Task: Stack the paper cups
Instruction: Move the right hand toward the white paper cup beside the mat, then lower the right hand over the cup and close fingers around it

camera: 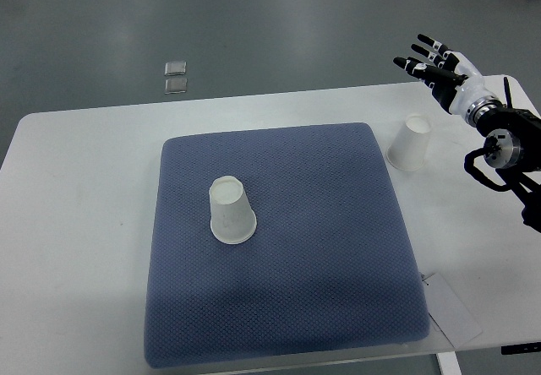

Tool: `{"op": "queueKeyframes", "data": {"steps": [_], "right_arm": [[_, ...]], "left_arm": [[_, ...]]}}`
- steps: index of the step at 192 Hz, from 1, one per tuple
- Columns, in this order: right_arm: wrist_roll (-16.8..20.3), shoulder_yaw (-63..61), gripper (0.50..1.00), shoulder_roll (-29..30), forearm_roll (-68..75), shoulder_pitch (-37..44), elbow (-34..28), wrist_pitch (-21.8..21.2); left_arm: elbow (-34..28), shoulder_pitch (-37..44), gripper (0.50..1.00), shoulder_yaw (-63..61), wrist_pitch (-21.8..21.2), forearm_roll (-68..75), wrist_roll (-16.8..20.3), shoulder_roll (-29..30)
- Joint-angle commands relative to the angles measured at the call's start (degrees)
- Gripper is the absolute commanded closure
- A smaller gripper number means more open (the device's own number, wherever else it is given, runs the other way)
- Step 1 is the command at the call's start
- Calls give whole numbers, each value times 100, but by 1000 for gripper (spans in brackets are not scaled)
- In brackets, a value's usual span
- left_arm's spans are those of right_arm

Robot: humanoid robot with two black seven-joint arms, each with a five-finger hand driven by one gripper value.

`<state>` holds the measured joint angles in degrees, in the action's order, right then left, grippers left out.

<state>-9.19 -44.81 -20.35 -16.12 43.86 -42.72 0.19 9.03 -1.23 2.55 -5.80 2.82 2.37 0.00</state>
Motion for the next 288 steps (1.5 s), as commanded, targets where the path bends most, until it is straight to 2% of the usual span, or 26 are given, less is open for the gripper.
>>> {"op": "queueKeyframes", "data": {"steps": [1, 42, 95, 117, 162, 166, 189, 214, 235, 236, 254, 288], "right_arm": [[5, -1, 587, 22, 4, 8, 36, -10], [14, -1, 587, 31, 48, 96, 159, -28], [31, 25, 587, 180, 83, 465, 941, -221], [14, 34, 587, 180, 74, 448, 950, -529], [23, 60, 587, 163, -5, 448, 923, -661], [40, 130, 587, 92, -67, 474, 914, -775], [23, 130, 587, -189, -1348, 500, 827, -1109], [-48, 122, 589, -303, -3124, 518, 510, -1153], [-100, 122, 589, -409, -3670, 518, 361, -1153], [-100, 156, 589, -496, -4158, 614, 195, -1162], [-109, 499, 589, -663, -5023, 720, -131, -1171], [-162, 1545, 587, -1059, -5946, 1089, -536, -1171]], "left_arm": [[3, 0, 500, 0, 0, -1, 0, 0], [3, 0, 500, 9, 0, -1, 0, 0], [3, 0, 500, 0, 0, -1, 0, 0], [3, 0, 500, 0, 0, -1, 0, 0], [3, 0, 500, 0, 0, -1, 0, 0], [3, 0, 500, 0, 0, -1, 0, 0], [3, 0, 500, 0, 0, -1, 0, 0], [3, 0, 500, 0, 0, -1, 0, 0], [3, 0, 500, 0, 0, -1, 0, 0], [3, 0, 500, 0, 0, -1, 0, 0], [3, 0, 500, 0, 0, -1, 0, 0], [3, 0, 500, 0, 0, -1, 0, 0]]}}
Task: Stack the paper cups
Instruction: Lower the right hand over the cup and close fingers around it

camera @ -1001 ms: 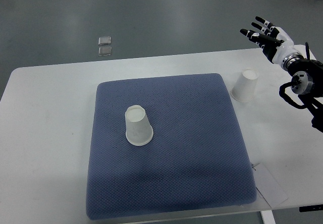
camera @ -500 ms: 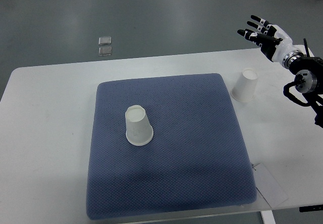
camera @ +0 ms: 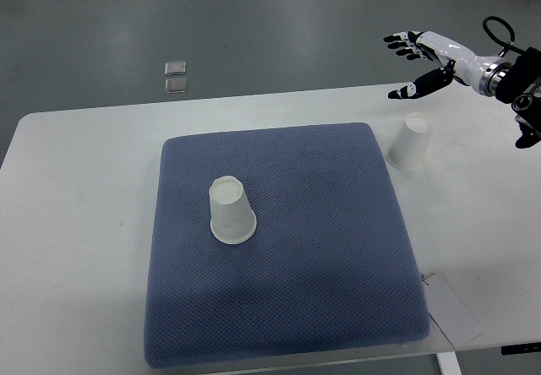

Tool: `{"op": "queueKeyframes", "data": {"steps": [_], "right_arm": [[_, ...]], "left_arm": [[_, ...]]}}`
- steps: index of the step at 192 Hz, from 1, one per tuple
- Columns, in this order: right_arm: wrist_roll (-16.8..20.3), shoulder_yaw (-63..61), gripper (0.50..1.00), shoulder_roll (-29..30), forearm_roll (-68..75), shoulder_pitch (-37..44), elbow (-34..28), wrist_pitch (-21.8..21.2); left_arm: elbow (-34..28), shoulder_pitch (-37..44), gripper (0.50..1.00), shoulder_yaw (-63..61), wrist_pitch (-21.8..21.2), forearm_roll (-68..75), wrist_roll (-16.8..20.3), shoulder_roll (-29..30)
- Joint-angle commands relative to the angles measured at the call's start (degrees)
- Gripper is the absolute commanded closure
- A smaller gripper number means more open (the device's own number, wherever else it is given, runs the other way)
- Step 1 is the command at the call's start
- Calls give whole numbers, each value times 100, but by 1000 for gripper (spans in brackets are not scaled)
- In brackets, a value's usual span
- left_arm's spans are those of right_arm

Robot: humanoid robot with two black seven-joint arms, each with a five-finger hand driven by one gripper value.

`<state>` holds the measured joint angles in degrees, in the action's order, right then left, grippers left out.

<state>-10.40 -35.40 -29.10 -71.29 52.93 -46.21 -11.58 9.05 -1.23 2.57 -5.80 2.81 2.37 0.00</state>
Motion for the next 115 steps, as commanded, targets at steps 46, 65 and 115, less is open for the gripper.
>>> {"op": "queueKeyframes", "data": {"steps": [46, 65, 115], "right_arm": [[-111, 1747, 587, -448, -974, 482, -415, 104], [-111, 1931, 587, -465, -1150, 490, -406, 104], [-111, 2327, 587, -430, -1291, 482, -275, 411]], "left_arm": [[0, 0, 500, -2, 0, 0, 0, 0], [0, 0, 500, -2, 0, 0, 0, 0], [0, 0, 500, 7, 0, 0, 0, 0]]}}
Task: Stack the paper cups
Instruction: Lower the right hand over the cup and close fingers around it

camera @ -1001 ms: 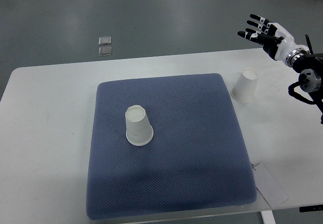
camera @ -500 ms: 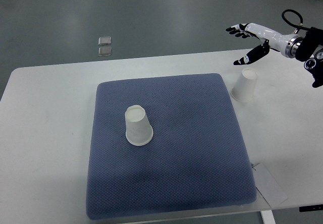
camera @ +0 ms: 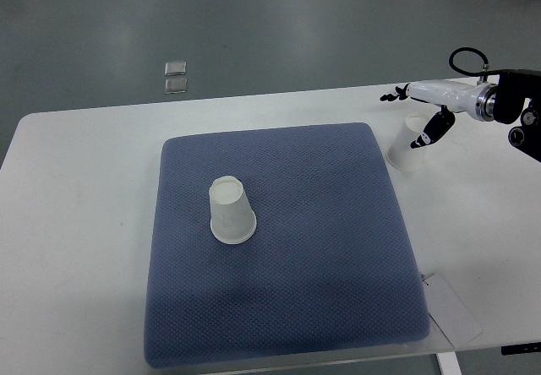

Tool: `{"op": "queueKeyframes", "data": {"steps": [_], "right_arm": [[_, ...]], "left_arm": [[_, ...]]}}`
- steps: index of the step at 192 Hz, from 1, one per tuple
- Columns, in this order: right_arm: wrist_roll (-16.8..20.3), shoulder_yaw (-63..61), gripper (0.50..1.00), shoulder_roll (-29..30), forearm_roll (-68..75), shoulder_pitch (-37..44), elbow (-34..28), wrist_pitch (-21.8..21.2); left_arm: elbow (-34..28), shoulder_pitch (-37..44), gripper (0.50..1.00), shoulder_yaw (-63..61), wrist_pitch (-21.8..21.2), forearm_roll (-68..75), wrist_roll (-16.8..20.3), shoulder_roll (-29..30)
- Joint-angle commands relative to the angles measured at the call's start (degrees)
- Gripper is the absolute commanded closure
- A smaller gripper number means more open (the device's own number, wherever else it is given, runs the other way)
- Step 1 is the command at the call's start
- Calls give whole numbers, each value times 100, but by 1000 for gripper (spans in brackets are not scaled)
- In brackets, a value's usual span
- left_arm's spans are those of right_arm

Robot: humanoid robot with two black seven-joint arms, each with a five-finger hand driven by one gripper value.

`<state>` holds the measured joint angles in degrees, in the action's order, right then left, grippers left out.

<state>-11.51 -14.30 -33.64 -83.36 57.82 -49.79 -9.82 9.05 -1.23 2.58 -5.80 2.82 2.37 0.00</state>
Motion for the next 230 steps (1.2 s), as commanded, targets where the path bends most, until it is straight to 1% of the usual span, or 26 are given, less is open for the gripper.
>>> {"op": "queueKeyframes", "data": {"steps": [1, 11, 64, 89, 127, 175, 203, 210, 215, 230], "right_arm": [[0, 243, 587, 24, -84, 1, 101, 269], [0, 331, 587, 51, -93, 1, 189, 384], [-9, 402, 589, 218, -101, 1, 602, 437], [-9, 525, 589, 297, -110, 1, 830, 621], [-88, 622, 595, 446, -110, -7, 1024, 630], [-88, 630, 607, 552, -110, 1, 1050, 630], [-88, 630, 632, 622, -110, 1, 1129, 621], [-88, 639, 644, 639, -110, 1, 1147, 621], [-88, 648, 664, 648, -110, 1, 1173, 621], [-97, 709, 689, 692, -110, 1, 1217, 630]], "left_arm": [[0, 0, 500, -3, 0, 0, 0, 0], [0, 0, 500, -3, 0, 0, 0, 0], [0, 0, 500, -3, 0, 0, 0, 0], [0, 0, 500, 6, 0, 0, 0, 0], [0, 0, 500, 6, 0, 0, 0, 0], [0, 0, 500, 6, 0, 0, 0, 0], [0, 0, 500, 6, 0, 0, 0, 0], [0, 0, 500, 6, 0, 0, 0, 0], [0, 0, 500, -3, 0, 0, 0, 0], [0, 0, 500, 6, 0, 0, 0, 0]]}}
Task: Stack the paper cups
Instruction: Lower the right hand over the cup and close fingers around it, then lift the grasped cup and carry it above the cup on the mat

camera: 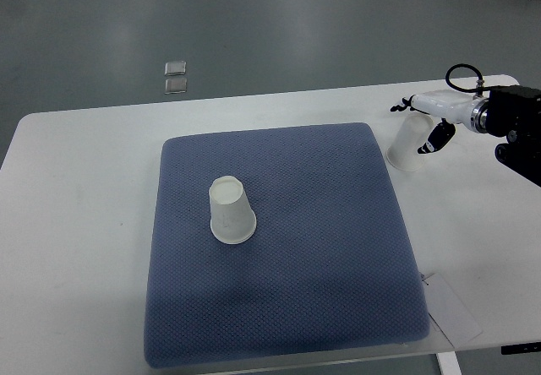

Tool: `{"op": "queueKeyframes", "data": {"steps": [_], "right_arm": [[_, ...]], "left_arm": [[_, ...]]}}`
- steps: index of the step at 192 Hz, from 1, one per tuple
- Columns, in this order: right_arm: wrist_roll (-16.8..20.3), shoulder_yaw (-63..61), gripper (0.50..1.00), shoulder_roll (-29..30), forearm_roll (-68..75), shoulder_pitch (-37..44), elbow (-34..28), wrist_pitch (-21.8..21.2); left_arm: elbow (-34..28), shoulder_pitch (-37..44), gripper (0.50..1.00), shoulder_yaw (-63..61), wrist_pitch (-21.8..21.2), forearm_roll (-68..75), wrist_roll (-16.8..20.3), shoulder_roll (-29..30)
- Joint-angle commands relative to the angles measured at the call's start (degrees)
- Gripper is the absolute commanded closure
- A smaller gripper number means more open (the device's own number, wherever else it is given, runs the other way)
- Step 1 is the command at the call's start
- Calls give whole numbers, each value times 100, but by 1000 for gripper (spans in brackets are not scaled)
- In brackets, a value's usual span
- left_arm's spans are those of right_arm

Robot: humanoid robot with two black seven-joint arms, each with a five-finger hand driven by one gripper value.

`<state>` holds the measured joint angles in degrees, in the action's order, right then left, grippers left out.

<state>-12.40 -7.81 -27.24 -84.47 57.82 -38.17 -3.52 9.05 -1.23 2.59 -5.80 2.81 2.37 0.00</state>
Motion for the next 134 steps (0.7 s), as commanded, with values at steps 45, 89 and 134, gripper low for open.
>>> {"op": "queueKeyframes", "data": {"steps": [45, 89, 134], "right_arm": [[1, 95, 738, 78, 0, 2, 81, 1], [-8, 104, 873, 96, 0, 2, 222, -8], [-17, 130, 1000, 60, 9, 72, 266, 1]], "left_arm": [[0, 0, 500, -4, 0, 0, 0, 0], [0, 0, 500, 5, 0, 0, 0, 0], [0, 0, 500, 5, 0, 0, 0, 0]]}}
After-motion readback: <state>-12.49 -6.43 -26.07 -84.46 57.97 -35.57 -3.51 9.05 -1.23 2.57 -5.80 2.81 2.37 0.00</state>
